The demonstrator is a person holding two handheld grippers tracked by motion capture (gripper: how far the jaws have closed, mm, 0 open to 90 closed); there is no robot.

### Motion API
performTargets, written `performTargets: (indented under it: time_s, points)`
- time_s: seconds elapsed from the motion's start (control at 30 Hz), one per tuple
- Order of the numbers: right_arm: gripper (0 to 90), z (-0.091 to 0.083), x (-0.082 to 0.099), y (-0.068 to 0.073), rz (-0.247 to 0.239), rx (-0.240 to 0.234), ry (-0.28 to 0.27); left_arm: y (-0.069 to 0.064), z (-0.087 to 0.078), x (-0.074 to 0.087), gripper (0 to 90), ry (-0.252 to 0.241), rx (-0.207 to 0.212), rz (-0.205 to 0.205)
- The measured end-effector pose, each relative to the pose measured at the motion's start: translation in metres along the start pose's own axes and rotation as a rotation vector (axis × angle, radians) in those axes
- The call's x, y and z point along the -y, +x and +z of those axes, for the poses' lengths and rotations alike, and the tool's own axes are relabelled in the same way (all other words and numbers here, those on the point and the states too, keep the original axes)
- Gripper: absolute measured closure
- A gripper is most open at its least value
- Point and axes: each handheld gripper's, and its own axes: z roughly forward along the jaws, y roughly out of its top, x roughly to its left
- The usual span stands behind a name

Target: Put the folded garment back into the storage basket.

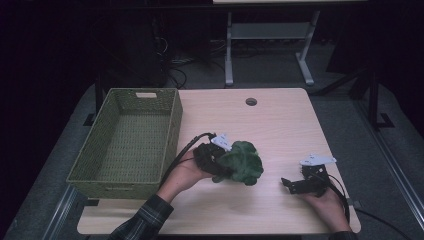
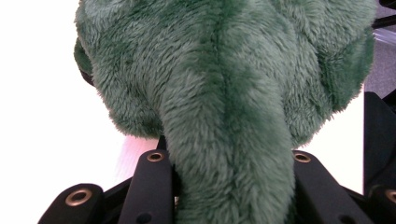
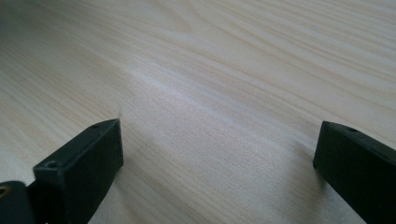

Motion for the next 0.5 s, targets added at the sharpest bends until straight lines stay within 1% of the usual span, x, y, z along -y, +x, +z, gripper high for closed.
performTargets:
  time_s: [0.03,0.07,0.1,0.2,0.23,0.27,0.33,0.43,0.47,0.5]
  points:
    - [1.3,0.000,0.000,0.000,0.004,-0.001,0.002,0.000,0.000,0.000,66.4,0.000,0.000,0.000]
    - [1.3,0.000,0.000,0.000,0.004,-0.001,0.002,0.000,-0.004,-0.001,66.4,0.006,-0.004,-0.002]
    - [1.3,0.000,0.000,0.000,-0.002,0.000,-0.002,0.001,-0.013,-0.002,66.4,0.011,-0.017,0.000]
    - [1.3,0.000,0.000,0.000,0.004,-0.001,0.001,0.002,-0.024,-0.004,66.4,0.008,-0.028,-0.001]
    - [1.3,0.000,0.000,0.000,0.004,-0.001,0.001,0.002,-0.024,-0.004,66.4,0.008,-0.028,-0.001]
    - [1.3,0.000,0.000,0.000,0.004,-0.001,0.002,0.003,-0.033,-0.005,66.4,0.014,-0.039,0.003]
    - [1.3,0.000,0.000,0.000,0.004,-0.001,0.002,0.004,-0.040,-0.005,66.3,0.012,-0.044,0.004]
    - [1.3,0.000,0.000,0.000,0.004,-0.001,0.001,0.006,-0.051,-0.003,66.3,0.017,-0.065,0.002]
    - [1.3,0.000,0.000,0.000,0.004,-0.001,0.001,0.006,-0.051,-0.003,66.3,0.017,-0.065,0.002]
    - [1.3,0.000,0.000,0.000,0.004,-0.001,0.002,0.008,-0.058,-0.002,66.3,0.017,-0.076,0.002]
